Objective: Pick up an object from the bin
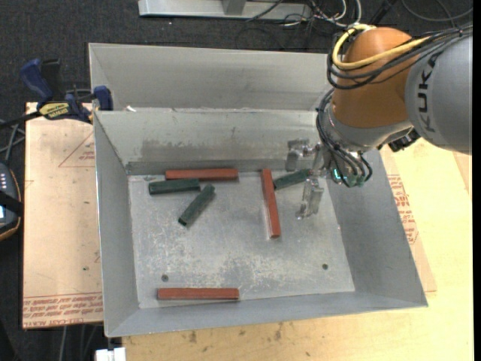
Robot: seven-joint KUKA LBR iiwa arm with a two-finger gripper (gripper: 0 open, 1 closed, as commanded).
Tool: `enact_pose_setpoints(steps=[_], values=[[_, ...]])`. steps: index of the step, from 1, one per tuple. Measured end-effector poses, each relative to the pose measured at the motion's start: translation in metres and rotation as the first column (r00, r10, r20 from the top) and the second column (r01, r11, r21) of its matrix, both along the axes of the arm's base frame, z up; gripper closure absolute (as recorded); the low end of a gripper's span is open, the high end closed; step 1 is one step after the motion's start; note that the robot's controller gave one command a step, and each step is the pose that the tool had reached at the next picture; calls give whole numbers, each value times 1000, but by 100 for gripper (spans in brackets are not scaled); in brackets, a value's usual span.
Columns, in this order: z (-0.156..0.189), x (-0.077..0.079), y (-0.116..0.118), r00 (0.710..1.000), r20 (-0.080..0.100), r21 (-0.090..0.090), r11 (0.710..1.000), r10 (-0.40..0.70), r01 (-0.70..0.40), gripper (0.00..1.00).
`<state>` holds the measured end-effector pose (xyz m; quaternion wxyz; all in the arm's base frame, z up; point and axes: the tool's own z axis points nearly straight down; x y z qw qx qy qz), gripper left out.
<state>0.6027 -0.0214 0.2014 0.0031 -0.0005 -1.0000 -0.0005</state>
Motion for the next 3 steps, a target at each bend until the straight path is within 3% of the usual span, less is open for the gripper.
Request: enact_pose_setpoints(steps=[1, 2, 3], values=[[5, 2, 0, 1000, 8, 0, 1000, 0, 0, 0], [-44, 26, 2, 998, 16, 0, 998, -56, 56, 0], [-84, 37, -16, 995, 8, 1, 995, -104, 104, 0]])
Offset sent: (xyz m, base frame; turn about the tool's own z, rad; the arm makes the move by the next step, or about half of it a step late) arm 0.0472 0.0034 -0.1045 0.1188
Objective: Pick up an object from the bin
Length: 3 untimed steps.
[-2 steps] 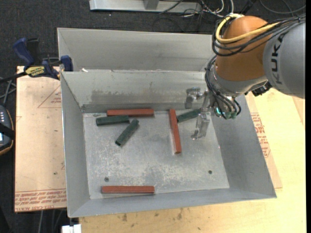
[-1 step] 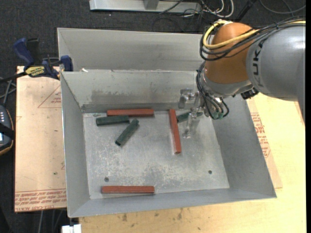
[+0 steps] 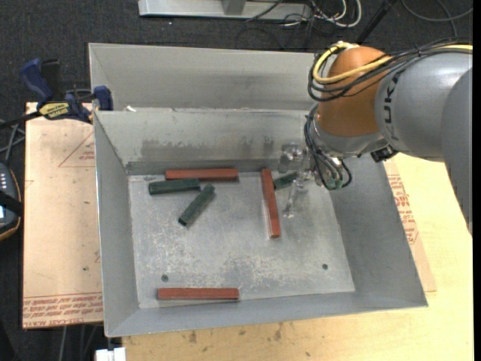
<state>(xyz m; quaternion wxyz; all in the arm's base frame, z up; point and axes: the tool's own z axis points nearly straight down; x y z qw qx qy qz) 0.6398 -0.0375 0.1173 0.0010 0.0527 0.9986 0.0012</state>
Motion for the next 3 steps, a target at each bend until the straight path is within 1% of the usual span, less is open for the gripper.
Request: enact_pose_setpoints(steps=[1, 2, 3], values=[[-28, 4, -13, 998, 3, -1, 998, -58, 58, 0], [-44, 12, -34, 997, 2, -1, 997, -78, 78, 0], [-45, 4, 17, 975, 3, 1, 975, -222, 222, 100]])
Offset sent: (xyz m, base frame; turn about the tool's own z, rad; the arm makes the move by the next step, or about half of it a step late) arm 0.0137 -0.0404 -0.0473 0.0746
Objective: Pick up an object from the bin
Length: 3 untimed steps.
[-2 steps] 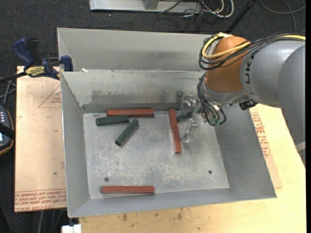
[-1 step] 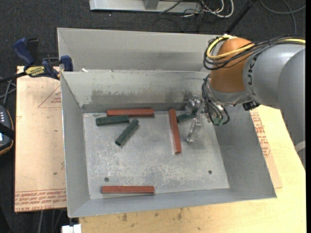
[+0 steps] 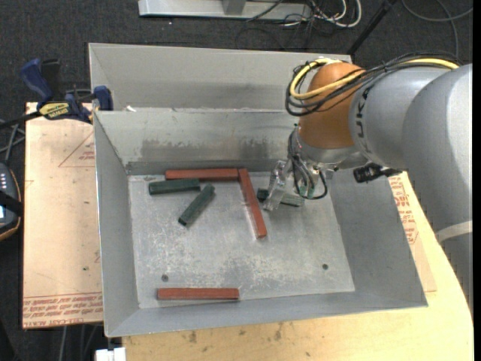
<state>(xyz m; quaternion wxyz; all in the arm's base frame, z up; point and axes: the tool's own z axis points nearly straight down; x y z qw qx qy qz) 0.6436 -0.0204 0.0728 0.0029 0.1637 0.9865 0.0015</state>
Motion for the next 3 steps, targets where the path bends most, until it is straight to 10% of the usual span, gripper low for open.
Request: enact_pose_setpoints(steps=[1, 2, 3], values=[[0, 0, 0, 1000, 0, 0, 1000, 1, -1, 100], [113, -6, 23, 999, -1, -2, 999, 39, -39, 100], [112, -7, 23, 999, -3, -2, 999, 39, -39, 100]])
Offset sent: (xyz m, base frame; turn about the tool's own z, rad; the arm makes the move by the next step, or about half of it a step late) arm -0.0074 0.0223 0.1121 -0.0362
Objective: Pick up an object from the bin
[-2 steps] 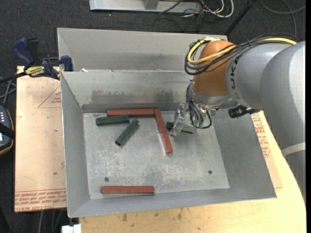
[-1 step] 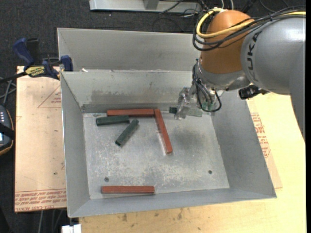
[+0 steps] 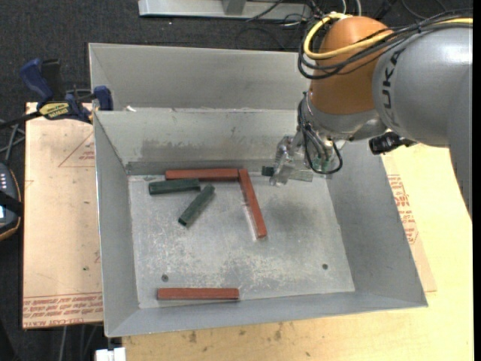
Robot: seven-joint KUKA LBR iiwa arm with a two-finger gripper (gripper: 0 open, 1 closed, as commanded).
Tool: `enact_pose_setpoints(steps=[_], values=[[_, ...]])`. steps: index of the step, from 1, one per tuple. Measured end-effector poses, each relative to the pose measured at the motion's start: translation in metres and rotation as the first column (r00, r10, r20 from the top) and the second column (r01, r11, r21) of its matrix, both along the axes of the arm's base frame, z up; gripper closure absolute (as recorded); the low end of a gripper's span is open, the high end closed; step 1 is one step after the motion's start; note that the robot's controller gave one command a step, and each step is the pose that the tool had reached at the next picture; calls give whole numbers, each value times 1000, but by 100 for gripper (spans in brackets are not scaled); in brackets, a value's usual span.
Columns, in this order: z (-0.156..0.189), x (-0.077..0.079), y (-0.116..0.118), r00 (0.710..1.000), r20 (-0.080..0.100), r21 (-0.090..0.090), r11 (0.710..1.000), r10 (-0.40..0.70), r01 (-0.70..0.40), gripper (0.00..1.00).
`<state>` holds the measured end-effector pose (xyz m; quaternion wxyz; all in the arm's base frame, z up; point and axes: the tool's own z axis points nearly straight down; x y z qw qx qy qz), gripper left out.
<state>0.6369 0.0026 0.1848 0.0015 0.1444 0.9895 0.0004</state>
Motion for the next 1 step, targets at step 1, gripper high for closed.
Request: enact_pose_setpoints(steps=[1], values=[[38, -7, -19, 998, -6, 1, 998, 70, -70, 100]])
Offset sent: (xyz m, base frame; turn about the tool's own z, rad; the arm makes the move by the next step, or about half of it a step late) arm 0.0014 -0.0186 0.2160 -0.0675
